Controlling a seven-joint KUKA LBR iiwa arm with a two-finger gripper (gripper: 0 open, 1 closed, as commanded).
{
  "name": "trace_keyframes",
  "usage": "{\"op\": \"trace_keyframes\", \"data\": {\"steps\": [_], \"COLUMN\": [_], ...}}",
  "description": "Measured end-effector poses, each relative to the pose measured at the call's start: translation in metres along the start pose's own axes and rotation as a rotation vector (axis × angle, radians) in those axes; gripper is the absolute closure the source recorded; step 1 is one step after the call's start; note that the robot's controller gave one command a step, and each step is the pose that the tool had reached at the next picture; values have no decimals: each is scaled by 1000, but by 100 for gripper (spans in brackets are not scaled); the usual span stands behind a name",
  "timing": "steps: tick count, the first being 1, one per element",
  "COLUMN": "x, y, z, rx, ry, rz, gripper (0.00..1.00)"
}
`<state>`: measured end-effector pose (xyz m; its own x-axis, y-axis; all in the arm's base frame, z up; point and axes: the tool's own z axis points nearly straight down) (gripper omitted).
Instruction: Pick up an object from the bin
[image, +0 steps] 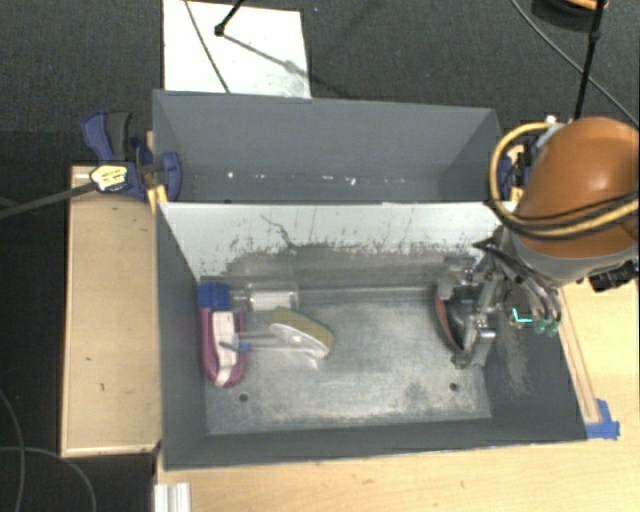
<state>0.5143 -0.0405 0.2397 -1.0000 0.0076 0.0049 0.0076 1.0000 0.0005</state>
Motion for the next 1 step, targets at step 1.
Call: {"op": "trace_keyframes", "data": {"steps": [1], "x": [-63], "y": [-79], "z": [137], "rx": [1], "ry": [-6], "rz": [-80], "gripper": [0]}}
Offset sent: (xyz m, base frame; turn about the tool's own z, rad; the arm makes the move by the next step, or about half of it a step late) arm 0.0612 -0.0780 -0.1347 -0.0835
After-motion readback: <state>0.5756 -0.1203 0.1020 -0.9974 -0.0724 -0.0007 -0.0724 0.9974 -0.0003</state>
